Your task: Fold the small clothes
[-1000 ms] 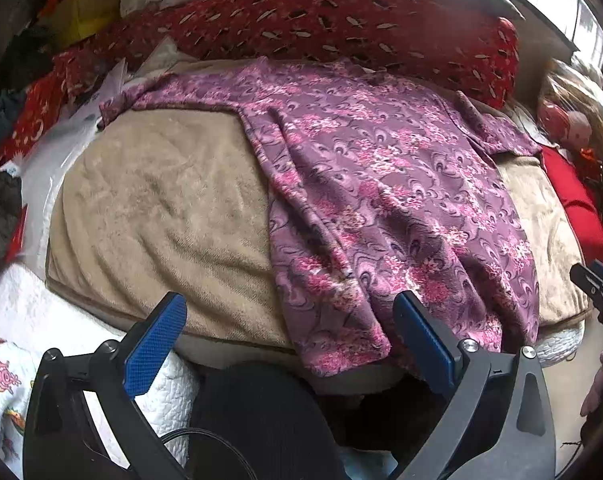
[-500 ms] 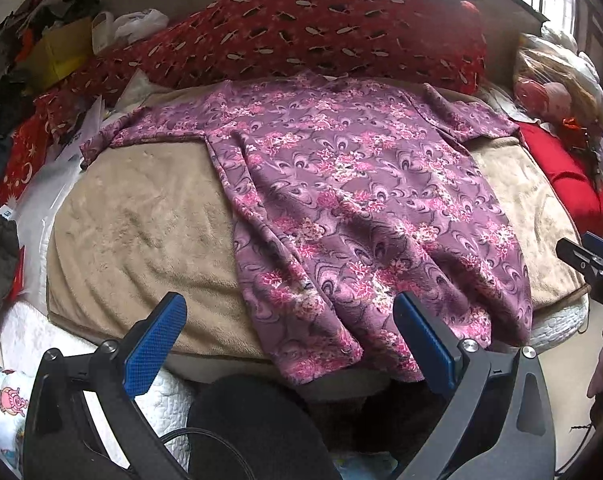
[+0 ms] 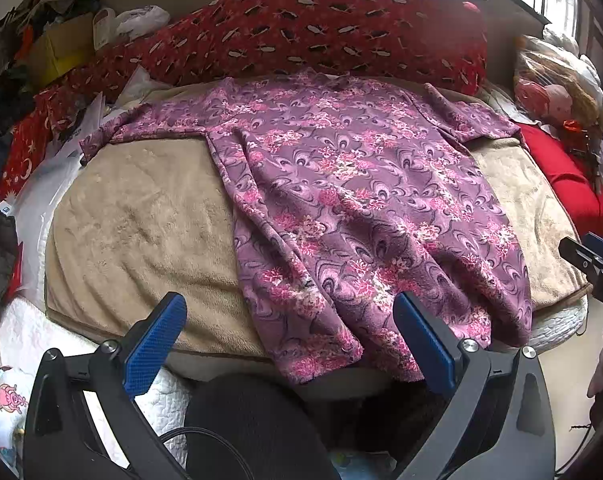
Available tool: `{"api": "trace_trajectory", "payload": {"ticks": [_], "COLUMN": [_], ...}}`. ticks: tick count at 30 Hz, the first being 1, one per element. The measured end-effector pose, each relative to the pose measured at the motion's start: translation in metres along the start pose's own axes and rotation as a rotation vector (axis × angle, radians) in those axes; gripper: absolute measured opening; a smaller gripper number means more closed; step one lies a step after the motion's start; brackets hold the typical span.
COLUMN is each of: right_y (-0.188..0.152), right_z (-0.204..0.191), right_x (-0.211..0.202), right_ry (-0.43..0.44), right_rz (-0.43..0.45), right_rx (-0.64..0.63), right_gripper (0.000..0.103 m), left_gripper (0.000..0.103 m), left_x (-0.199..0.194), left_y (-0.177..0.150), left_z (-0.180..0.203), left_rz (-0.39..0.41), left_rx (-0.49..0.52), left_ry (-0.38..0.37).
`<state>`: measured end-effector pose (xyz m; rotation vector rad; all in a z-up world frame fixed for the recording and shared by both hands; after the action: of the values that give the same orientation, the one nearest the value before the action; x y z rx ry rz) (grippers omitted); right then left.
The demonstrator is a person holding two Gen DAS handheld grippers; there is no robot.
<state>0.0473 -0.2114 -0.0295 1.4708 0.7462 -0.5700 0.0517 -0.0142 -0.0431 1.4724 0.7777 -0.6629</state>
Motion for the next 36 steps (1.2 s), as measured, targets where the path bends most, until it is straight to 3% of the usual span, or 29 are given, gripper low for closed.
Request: {"api": "trace_trajectory", "payload": {"ticks": [23, 36], "right_y": [0.0, -0.001], "right_z": [0.003, 0.003], "right_x": [-0.028, -0.02], "right_ry": [-0.008, -0.004], "right_rz": [0.076, 0.054], "right_rx": [0.007, 0.016], "right_gripper": [0.095, 0.095], "left_gripper": [0.103, 0.103], "left_x": [-0.021, -0.013], "left_y": [-0.006, -0.004], "left_z": [0.01, 0.015], "left_rz": [0.036, 0.006], "left_rx": [0.013, 0.021], "left_ry": [-0.01, -0.02]}}
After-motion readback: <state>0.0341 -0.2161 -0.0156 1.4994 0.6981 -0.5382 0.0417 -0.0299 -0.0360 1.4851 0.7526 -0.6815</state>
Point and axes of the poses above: each gripper's, at about its wrist camera, not at the fingertips, and x roughly the way its jaws point, z to its right, y to its top, the point moved 8 cm from there along x, roughly the way its jaws point, and after that the axes turned 1 degree about y, right-handed, at the moved point
